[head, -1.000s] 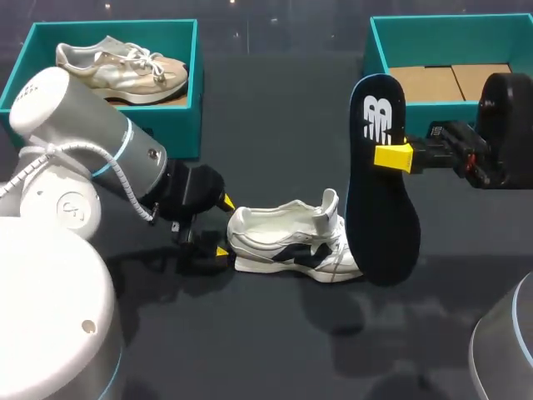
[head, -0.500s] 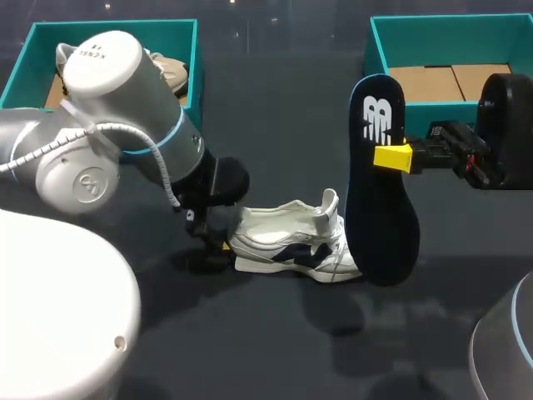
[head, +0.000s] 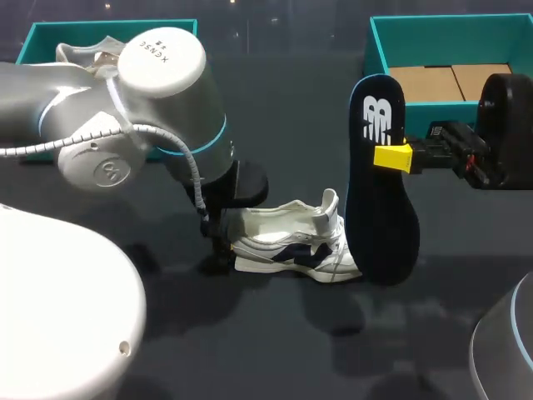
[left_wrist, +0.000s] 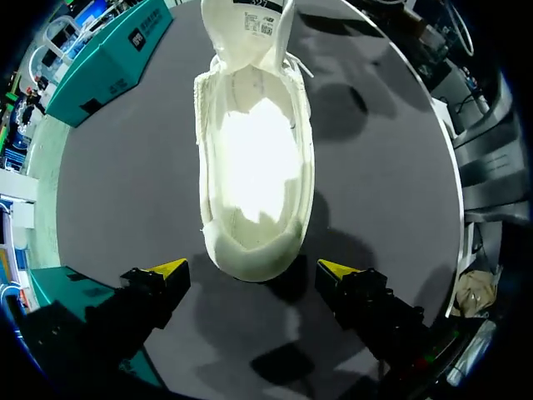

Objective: Take the shoe out of the shoebox, open the shoe tongue, remove and reinsert the insole, then place the shoe into the shoebox

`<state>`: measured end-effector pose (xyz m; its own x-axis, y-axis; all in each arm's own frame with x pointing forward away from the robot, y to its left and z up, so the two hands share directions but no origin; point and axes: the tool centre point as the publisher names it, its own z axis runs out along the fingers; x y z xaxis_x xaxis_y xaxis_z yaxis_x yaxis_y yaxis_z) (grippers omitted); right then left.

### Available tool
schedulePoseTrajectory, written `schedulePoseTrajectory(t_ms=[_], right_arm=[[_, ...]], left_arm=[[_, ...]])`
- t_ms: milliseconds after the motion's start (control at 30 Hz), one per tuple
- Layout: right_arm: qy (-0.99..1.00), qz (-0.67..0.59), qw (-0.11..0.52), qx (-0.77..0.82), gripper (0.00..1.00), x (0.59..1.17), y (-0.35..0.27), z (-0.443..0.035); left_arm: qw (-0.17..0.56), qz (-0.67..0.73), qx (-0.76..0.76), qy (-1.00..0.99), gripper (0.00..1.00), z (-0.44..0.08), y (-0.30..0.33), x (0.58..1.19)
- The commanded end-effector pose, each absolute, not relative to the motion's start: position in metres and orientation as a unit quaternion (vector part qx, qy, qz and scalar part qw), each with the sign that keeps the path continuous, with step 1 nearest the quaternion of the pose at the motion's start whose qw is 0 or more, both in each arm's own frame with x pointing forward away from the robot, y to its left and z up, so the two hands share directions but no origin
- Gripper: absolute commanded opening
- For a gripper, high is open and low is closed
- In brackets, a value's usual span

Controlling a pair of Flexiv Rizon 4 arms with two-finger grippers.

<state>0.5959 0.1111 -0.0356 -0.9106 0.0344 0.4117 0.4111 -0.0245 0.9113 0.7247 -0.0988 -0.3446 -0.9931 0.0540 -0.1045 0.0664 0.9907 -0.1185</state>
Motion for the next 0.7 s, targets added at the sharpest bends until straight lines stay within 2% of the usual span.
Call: schedulePoseTrajectory(t_ms=[33, 533, 700], right_arm=[[-0.688, -0.691, 0.104, -0.194, 0.0, 0.586, 0.108, -0.035], [-0.688, -0.691, 0.104, -0.194, 0.0, 0.586, 0.108, -0.035], [-0.688, -0.691, 0.104, -0.194, 0.0, 0.586, 0.108, -0.035]], left_arm=[[0.051, -0.046, 0.03, 0.997, 1.0, -0.344, -0.101, 0.725], [0.056, 0.002, 0.02, 0.998, 1.0, -0.344, -0.103, 0.73], [0.066, -0.004, 0.031, 0.997, 1.0, -0.33, -0.106, 0.736]])
